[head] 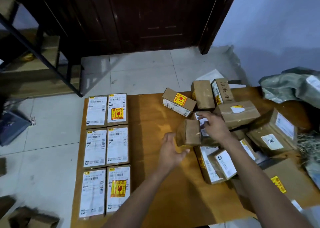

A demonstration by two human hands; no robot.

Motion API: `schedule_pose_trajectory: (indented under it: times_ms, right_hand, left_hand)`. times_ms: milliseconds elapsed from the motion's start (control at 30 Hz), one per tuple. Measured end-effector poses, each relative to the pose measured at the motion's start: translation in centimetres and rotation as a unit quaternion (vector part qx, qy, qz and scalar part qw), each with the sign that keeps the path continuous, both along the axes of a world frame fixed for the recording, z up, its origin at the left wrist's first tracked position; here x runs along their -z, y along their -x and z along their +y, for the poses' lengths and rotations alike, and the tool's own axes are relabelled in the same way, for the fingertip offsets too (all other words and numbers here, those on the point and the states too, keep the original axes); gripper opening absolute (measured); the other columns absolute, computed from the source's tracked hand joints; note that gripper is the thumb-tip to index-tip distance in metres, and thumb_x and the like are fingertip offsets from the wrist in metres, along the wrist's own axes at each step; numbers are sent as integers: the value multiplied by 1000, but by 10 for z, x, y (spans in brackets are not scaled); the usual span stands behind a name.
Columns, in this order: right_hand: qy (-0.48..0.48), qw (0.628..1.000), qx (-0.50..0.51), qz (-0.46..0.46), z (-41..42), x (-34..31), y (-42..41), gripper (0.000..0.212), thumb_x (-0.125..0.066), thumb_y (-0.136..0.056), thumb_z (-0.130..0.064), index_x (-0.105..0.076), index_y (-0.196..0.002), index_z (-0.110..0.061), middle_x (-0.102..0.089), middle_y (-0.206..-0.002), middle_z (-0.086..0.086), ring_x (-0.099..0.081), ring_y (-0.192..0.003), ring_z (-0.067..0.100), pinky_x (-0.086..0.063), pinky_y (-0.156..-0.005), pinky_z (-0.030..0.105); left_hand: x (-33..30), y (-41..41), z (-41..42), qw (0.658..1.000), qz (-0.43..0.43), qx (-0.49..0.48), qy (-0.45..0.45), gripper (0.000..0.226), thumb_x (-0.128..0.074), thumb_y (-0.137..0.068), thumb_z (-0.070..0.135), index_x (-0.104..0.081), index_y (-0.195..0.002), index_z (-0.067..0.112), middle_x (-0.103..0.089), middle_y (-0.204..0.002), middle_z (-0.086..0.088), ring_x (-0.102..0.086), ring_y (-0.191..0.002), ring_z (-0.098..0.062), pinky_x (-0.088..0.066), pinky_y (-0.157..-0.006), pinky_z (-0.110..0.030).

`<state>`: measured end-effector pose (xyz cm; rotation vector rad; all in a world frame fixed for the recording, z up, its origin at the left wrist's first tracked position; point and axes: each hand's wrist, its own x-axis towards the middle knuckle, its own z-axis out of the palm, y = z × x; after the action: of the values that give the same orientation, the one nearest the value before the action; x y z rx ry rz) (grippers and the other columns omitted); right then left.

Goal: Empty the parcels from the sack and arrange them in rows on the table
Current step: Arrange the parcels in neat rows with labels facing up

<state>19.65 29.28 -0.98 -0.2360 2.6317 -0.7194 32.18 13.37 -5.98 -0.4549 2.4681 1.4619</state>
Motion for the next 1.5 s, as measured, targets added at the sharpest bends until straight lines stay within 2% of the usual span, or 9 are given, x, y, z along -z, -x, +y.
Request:
schedule_pose_trajectory:
  times_ms: [233, 367, 467, 633, 767, 967, 1100, 1300, 1500]
  right_hand:
    - [-7, 997, -69, -30, -13, 8, -2, 50, -47, -84, 4, -63, -125, -20, -65, -124, 7, -58, -115, 27, -47, -92, 34]
    - [66, 994, -40, -72, -29, 14, -11, 43, -53, -83, -1, -63, -122, -18, -67, -116, 7, -62, -107, 26, -51, -91, 40]
    - [176, 972, 54, -150, -37, 13, -9, 42, -54, -84, 7, -63, -121, -12, -67, -100, -1, -65, -96, 20, -57, -85, 39]
    - [289, 928, 57, -229, -48, -4, -8, 28, -62, -89, -1, -66, -95, -29, -66, -91, -12, -63, -86, -1, -47, -69, 11]
    - [340, 873, 38, -348, -51, 3, -17, 35, -71, -79, -37, -67, -114, -29, -70, -116, -3, -64, -113, 16, -50, -97, 38]
    - [371, 834, 29, -408, -64, 14, -38, 71, -82, -66, -36, -53, -130, -25, -68, -121, 7, -63, -115, 25, -49, -98, 45]
    - [383, 837, 56, -386, -70, 16, -43, 76, -87, -62, -40, -54, -128, -23, -71, -114, 6, -66, -110, 23, -53, -93, 42]
    - [244, 899, -44, -361, -76, 4, -23, 62, -82, -75, -22, -53, -131, -23, -70, -112, 2, -68, -102, 15, -57, -85, 31]
    - [96, 890, -208, -393, -104, -25, 12, 55, -83, -73, -22, -58, -121, -16, -70, -113, 1, -67, -104, 14, -55, -92, 32]
  left_hand:
    - [4, 9, 18, 999, 6, -28, -32, 110, -67, -52, 73, -34, -139, 13, -44, -136, -2, -38, -129, -16, -39, -102, -30]
    - [7, 10, 5, 995, 21, -83, -52, 96, -83, -59, 52, -37, -136, 16, -48, -128, 3, -44, -121, -11, -43, -97, -22]
    - [-9, 13, -29, 981, -34, -102, -161, 82, -87, -63, 37, -43, -130, 20, -57, -118, 10, -55, -111, -8, -45, -86, -8]
    - [-36, 18, -103, 908, -140, -56, -392, 91, -90, -44, 55, -59, -118, 12, -71, -111, -6, -66, -105, -20, -51, -91, -37]
    - [-42, 27, -138, 891, -178, -14, -418, 92, -86, -49, 58, -55, -124, 14, -65, -120, -11, -60, -113, -25, -47, -95, -40]
    - [-37, 31, -150, 877, -195, -35, -439, 99, -83, -51, 60, -48, -133, 18, -62, -128, -11, -56, -121, -27, -45, -94, -39]
    - [-37, 31, -153, 887, -186, -47, -420, 97, -79, -53, 66, -50, -133, 17, -64, -121, -10, -58, -115, -26, -45, -93, -39]
    - [-79, 56, -179, 985, -123, 19, -123, 85, -73, -69, 58, -40, -139, 23, -51, -131, 10, -49, -119, -14, -37, -92, -29]
    - [-97, 93, -160, 890, -280, 357, 34, 83, -76, -72, 49, -39, -139, 15, -51, -138, 1, -48, -127, -19, -44, -103, -33]
